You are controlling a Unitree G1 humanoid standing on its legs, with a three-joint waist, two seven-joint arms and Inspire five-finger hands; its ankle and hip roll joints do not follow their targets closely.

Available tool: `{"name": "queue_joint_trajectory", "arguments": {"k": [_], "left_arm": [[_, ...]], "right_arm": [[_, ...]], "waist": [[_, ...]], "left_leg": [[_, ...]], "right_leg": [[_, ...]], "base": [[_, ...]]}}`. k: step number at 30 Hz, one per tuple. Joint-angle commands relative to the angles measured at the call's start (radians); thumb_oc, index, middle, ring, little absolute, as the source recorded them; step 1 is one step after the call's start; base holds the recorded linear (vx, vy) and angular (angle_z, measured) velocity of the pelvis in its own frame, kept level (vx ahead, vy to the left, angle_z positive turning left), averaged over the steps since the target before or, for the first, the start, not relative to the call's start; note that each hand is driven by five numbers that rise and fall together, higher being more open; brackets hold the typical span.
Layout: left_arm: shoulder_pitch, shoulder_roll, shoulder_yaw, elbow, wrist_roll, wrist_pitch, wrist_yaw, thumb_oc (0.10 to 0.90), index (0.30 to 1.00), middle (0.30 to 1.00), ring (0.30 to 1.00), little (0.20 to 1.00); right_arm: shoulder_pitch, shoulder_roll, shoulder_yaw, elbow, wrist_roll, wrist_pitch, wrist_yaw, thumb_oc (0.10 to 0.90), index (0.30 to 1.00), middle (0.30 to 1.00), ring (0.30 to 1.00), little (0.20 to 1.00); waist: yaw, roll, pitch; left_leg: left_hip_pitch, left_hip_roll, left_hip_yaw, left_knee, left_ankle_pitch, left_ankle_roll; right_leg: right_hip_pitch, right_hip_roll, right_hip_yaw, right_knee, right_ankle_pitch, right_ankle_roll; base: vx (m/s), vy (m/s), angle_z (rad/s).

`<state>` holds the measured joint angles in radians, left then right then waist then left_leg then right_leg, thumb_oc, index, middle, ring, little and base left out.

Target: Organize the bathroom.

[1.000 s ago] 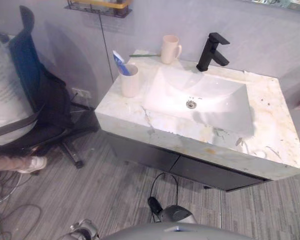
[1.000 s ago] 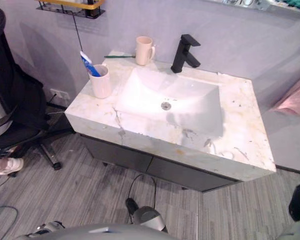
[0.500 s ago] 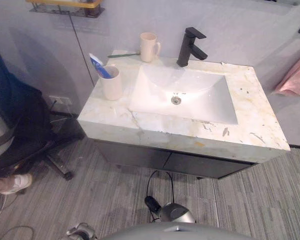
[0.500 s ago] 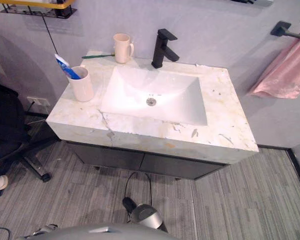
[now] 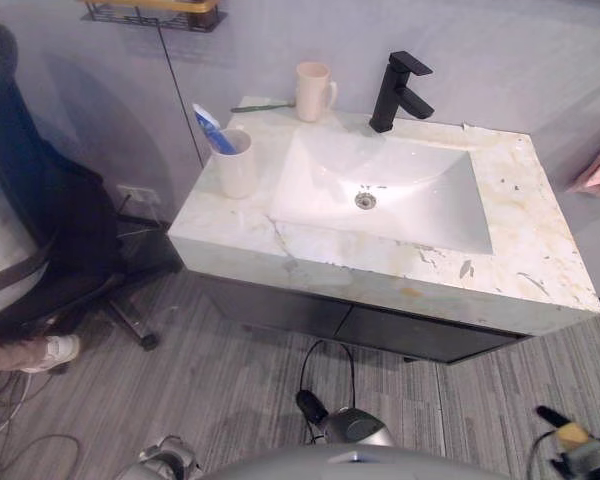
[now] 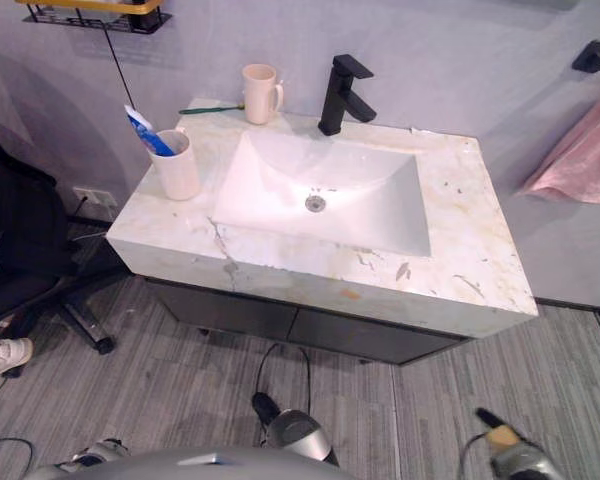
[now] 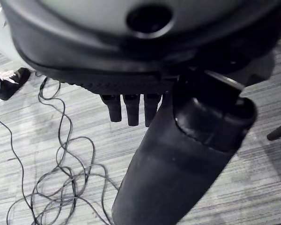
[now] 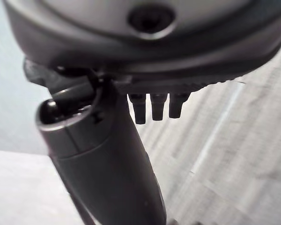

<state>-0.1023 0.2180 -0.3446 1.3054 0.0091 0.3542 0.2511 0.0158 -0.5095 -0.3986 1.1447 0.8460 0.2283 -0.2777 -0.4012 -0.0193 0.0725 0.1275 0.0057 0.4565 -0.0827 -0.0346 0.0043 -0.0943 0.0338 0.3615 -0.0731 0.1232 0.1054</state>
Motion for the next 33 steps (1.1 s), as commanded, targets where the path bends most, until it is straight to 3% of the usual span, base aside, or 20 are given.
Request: {"name": "queue_joint_trajectory", "arguments": {"k": [1, 6, 8, 10, 11, 12, 14, 15, 16, 17, 19, 20, 21, 23, 24, 25, 29, 33], "left_arm": [[-0.039, 0.040, 0.013, 0.038, 0.035, 0.049, 0.004, 0.800, 0.900, 0.900, 0.900, 0.900], [-0.049, 0.026, 0.012, 0.025, 0.037, 0.084, -0.005, 0.800, 0.900, 0.900, 0.900, 0.900], [-0.037, 0.025, 0.021, 0.024, -0.017, 0.094, 0.011, 0.800, 0.900, 0.900, 0.900, 0.900], [-0.008, 0.023, 0.052, 0.031, -0.052, 0.087, 0.043, 0.800, 0.900, 0.900, 0.900, 0.900], [-0.005, 0.023, 0.059, 0.032, -0.042, 0.090, 0.045, 0.800, 0.900, 0.900, 0.900, 0.900], [-0.007, 0.023, 0.049, 0.037, -0.031, 0.085, 0.051, 0.800, 0.900, 0.900, 0.900, 0.900], [-0.016, 0.020, 0.037, 0.041, -0.044, 0.073, 0.062, 0.800, 0.900, 0.900, 0.900, 0.900], [-0.020, 0.017, 0.055, 0.034, 0.002, 0.074, 0.050, 0.800, 0.900, 0.900, 0.900, 0.900], [-0.020, 0.017, 0.055, 0.034, 0.002, 0.074, 0.050, 0.800, 0.900, 0.900, 0.900, 0.900], [-0.030, 0.015, 0.061, 0.022, 0.012, 0.076, 0.056, 0.800, 0.900, 0.900, 0.900, 0.900], [-0.035, 0.015, 0.057, 0.016, 0.016, 0.080, 0.053, 0.800, 0.900, 0.900, 0.900, 0.900], [-0.044, 0.012, 0.037, 0.005, 0.006, 0.081, 0.049, 0.800, 0.900, 0.900, 0.900, 0.900], [-0.035, 0.009, 0.019, -0.003, -0.036, 0.077, 0.064, 0.800, 0.900, 0.900, 0.900, 0.900], [-0.021, 0.007, 0.018, -0.002, -0.071, 0.058, 0.078, 0.800, 0.900, 0.900, 0.900, 0.900], [-0.021, 0.007, 0.018, -0.002, -0.071, 0.058, 0.078, 0.800, 0.900, 0.900, 0.900, 0.900], [-0.013, 0.009, 0.038, -0.007, -0.058, 0.047, 0.080, 0.800, 0.900, 0.900, 0.900, 0.900], [-0.023, 0.027, 0.030, -0.009, -0.055, 0.053, 0.083, 0.800, 0.900, 0.900, 0.900, 0.900], [-0.022, 0.052, 0.043, -0.009, -0.044, 0.051, 0.067, 0.800, 0.900, 0.900, 0.900, 0.900]], "right_arm": [[-0.017, -0.069, 0.014, 0.043, -0.001, -0.095, 0.003, 0.800, 0.900, 0.900, 0.900, 0.900], [0.006, 0.037, 0.128, 0.036, -0.077, -0.089, 0.054, 0.800, 0.900, 0.900, 0.900, 0.900], [0.007, 0.081, 0.192, 0.026, -0.161, -0.070, 0.102, 0.800, 0.900, 0.900, 0.900, 0.900], [-0.006, 0.104, 0.265, 0.029, -0.268, -0.036, 0.177, 0.800, 0.900, 0.900, 0.900, 0.900], [-0.011, 0.109, 0.282, 0.031, -0.275, -0.026, 0.191, 0.800, 0.900, 0.900, 0.900, 0.900], [-0.020, 0.128, 0.332, 0.052, -0.303, -0.008, 0.217, 0.800, 0.900, 0.900, 0.900, 0.900], [-0.033, 0.151, 0.378, 0.075, -0.293, -0.001, 0.229, 0.800, 0.900, 0.900, 0.900, 0.900], [-0.031, 0.176, 0.412, 0.091, -0.305, 0.013, 0.210, 0.800, 0.900, 0.900, 0.900, 0.900], [-0.031, 0.176, 0.412, 0.091, -0.305, 0.013, 0.210, 0.800, 0.900, 0.900, 0.900, 0.900], [-0.022, 0.206, 0.455, 0.098, -0.320, 0.026, 0.196, 0.800, 0.900, 0.900, 0.900, 0.900], [-0.024, 0.209, 0.464, 0.100, -0.321, 0.021, 0.193, 0.800, 0.900, 0.900, 0.900, 0.900], [-0.041, 0.209, 0.498, 0.088, -0.329, 0.026, 0.214, 0.800, 0.900, 0.900, 0.900, 0.900], [-0.061, 0.205, 0.520, 0.087, -0.361, 0.025, 0.220, 0.800, 0.900, 0.900, 0.900, 0.900], [-0.089, 0.198, 0.549, 0.093, -0.372, 0.013, 0.227, 0.800, 0.900, 0.900, 0.900, 0.900], [-0.089, 0.198, 0.549, 0.093, -0.372, 0.013, 0.227, 0.800, 0.900, 0.900, 0.900, 0.900], [-0.107, 0.200, 0.559, 0.085, -0.367, 0.024, 0.205, 0.800, 0.900, 0.900, 0.900, 0.900], [-0.105, 0.197, 0.558, 0.070, -0.336, 0.009, 0.169, 0.800, 0.900, 0.900, 0.900, 0.900], [-0.090, 0.202, 0.542, 0.073, -0.343, 0.009, 0.140, 0.800, 0.900, 0.900, 0.900, 0.900]], "waist": [[0.011, -0.048, -0.026], [0.003, -0.045, -0.023], [0.026, -0.053, -0.022], [0.071, -0.050, -0.009], [0.078, -0.047, -0.008], [0.084, -0.053, -0.012], [0.103, -0.060, -0.011], [0.116, -0.065, -0.010], [0.116, -0.065, -0.010], [0.140, -0.088, -0.004], [0.149, -0.095, 0.002], [0.194, -0.106, 0.026], [0.230, -0.106, 0.039], [0.264, -0.099, 0.054], [0.264, -0.099, 0.054], [0.274, -0.102, 0.051], [0.263, -0.065, 0.032], [0.257, -0.057, 0.022]], "left_leg": [[-0.026, -0.018, -0.129, 0.207, -0.201, 0.063], [-0.032, -0.034, -0.126, 0.226, -0.209, 0.069], [-0.038, -0.026, -0.110, 0.207, -0.182, 0.062], [-0.050, 0.019, -0.052, 0.207, -0.162, 0.059], [-0.054, 0.030, -0.042, 0.208, -0.158, 0.063], [-0.066, 0.031, -0.072, 0.229, -0.170, 0.069], [-0.075, 0.037, -0.088, 0.261, -0.175, 0.061], [-0.069, 0.061, -0.107, 0.330, -0.170, 0.037], [-0.069, 0.061, -0.107, 0.330, -0.170, 0.037], [-0.138, 0.131, -0.161, 0.564, 0.022, -0.043], [-0.179, 0.130, -0.194, 0.615, 0.042, -0.043], [-0.282, 0.072, -0.270, 0.644, 0.028, -0.013], [-0.295, 0.026, -0.305, 0.546, -0.003, 0.011], [-0.293, -0.004, -0.355, 0.419, -0.004, 0.025], [-0.293, -0.004, -0.355, 0.419, -0.004, 0.025], [-0.254, -0.023, -0.355, 0.376, -0.039, 0.046], [-0.164, -0.016, -0.371, 0.208, -0.008, 0.033], [-0.120, -0.016, -0.357, 0.157, -0.006, 0.032]], "right_leg": [[-0.054, -0.004, -0.014, 0.043, 0.027, 0.024], [-0.061, -0.011, -0.013, 0.029, 0.049, 0.031], [-0.079, -0.026, -0.093, 0.062, 0.033, 0.038], [-0.099, -0.074, -0.202, 0.204, -0.058, 0.048], [-0.099, -0.083, -0.199, 0.226, -0.079, 0.047], [-0.092, -0.084, -0.169, 0.205, -0.074, 0.041], [-0.082, -0.079, -0.210, 0.183, -0.066, 0.020], [-0.082, -0.065, -0.251, 0.195, -0.074, -0.006], [-0.082, -0.065, -0.251, 0.195, -0.074, -0.006], [-0.071, -0.028, -0.290, 0.190, -0.037, -0.080], [-0.060, -0.024, -0.286, 0.183, -0.031, -0.089], [-0.024, -0.022, -0.268, 0.169, -0.028, -0.092], [-0.005, -0.021, -0.247, 0.159, -0.029, -0.082], [0.007, -0.012, -0.216, 0.157, -0.036, -0.073], [0.007, -0.012, -0.216, 0.157, -0.036, -0.073], [0.003, -0.023, -0.219, 0.158, -0.041, -0.066], [-0.019, -0.018, -0.234, 0.158, -0.041, -0.048], [-0.016, -0.024, -0.238, 0.135, -0.030, -0.034]], "base": [[-0.04, 0.023, 0.00], [-0.03, -0.004, -0.01], [-0.04, -0.127, -0.24], [-0.09, -0.229, -0.71], [-0.06, -0.247, -1.18], [-0.01, -0.187, -1.25], [0.04, -0.180, -0.62], [0.04, -0.134, 0.08], [0.00, -0.408, 0.18], [-0.02, -0.311, 0.04], [-0.02, -0.195, 0.29], [-0.02, 0.008, 0.15], [-0.01, 0.065, -0.66], [0.03, 0.085, -1.64], [0.04, 0.056, -2.36], [0.03, 0.035, -1.85], [0.04, 0.028, -1.24], [0.03, 0.005, 0.18]]}}
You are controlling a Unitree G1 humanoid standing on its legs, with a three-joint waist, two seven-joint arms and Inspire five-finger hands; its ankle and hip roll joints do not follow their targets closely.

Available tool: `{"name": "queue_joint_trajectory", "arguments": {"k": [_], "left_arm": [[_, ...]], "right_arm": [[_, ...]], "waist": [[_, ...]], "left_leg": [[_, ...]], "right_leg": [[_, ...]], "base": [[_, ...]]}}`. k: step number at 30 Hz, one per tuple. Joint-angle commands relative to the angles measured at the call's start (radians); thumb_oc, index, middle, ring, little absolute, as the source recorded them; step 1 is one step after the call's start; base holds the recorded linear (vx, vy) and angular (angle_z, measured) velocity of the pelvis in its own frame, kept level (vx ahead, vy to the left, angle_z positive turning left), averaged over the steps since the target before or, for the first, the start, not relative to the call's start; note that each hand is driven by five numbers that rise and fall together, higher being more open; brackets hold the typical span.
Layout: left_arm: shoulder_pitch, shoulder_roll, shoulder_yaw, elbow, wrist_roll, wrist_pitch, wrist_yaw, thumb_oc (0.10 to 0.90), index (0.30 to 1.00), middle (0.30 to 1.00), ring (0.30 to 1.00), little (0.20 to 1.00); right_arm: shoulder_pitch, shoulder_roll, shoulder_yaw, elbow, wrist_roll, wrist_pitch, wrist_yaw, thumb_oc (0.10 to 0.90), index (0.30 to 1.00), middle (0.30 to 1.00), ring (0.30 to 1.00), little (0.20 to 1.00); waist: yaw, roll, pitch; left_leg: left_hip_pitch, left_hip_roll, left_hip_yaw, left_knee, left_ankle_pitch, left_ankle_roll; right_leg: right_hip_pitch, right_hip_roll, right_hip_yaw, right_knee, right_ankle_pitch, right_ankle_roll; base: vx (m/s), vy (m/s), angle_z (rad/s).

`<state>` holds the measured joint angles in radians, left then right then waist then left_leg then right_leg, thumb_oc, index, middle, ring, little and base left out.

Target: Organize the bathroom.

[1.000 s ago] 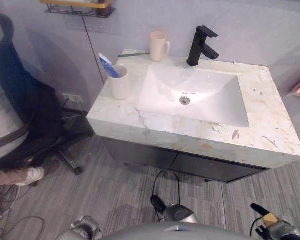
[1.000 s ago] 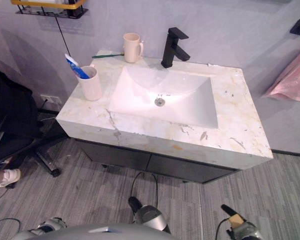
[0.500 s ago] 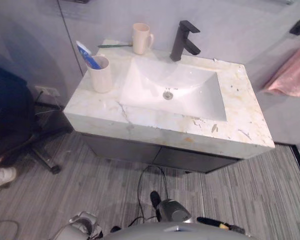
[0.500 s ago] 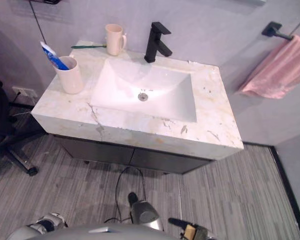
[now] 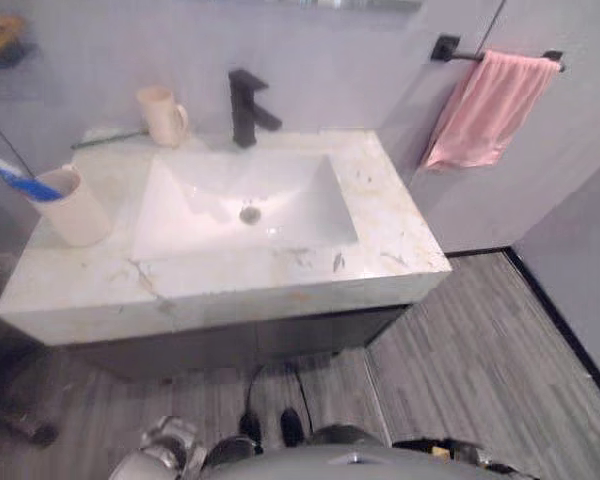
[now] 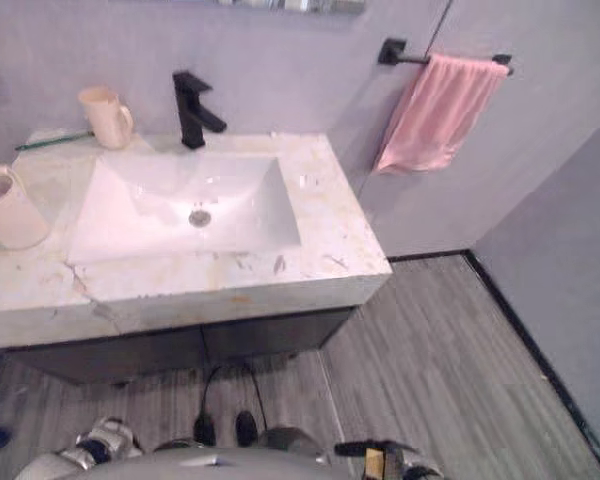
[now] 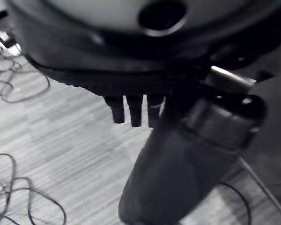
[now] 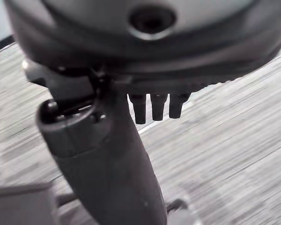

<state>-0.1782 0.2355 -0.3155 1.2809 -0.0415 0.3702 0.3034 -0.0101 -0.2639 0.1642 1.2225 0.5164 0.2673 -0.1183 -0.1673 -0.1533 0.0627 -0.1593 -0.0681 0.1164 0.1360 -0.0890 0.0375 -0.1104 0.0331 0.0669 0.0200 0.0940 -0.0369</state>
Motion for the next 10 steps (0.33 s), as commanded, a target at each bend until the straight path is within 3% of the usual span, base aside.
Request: {"name": "queue_joint_trajectory", "arguments": {"k": [1, 10], "left_arm": [[0.054, 0.034, 0.014, 0.015, 0.007, 0.035, 0.015, 0.800, 0.900, 0.900, 0.900, 0.900], [0.068, 0.035, 0.037, 0.037, 0.039, 0.027, -0.017, 0.800, 0.900, 0.900, 0.900, 0.900]], "right_arm": [[-0.064, -0.044, -0.021, -0.005, -0.014, -0.030, -0.019, 0.800, 0.900, 0.900, 0.900, 0.900], [-0.044, -0.030, -0.023, 0.018, -0.046, -0.033, -0.024, 0.800, 0.900, 0.900, 0.900, 0.900]], "waist": [[0.023, 0.077, 0.032], [0.027, 0.076, 0.018]], "left_leg": [[0.167, 0.058, -0.017, -0.062, 0.048, -0.002], [0.196, 0.054, -0.007, -0.090, 0.042, 0.006]], "right_leg": [[0.000, -0.023, 0.056, 0.042, -0.001, 0.108], [0.025, -0.027, 0.054, 0.017, -0.003, 0.112]], "base": [[0.02, 0.004, 0.51], [0.03, -0.004, 0.10]]}}
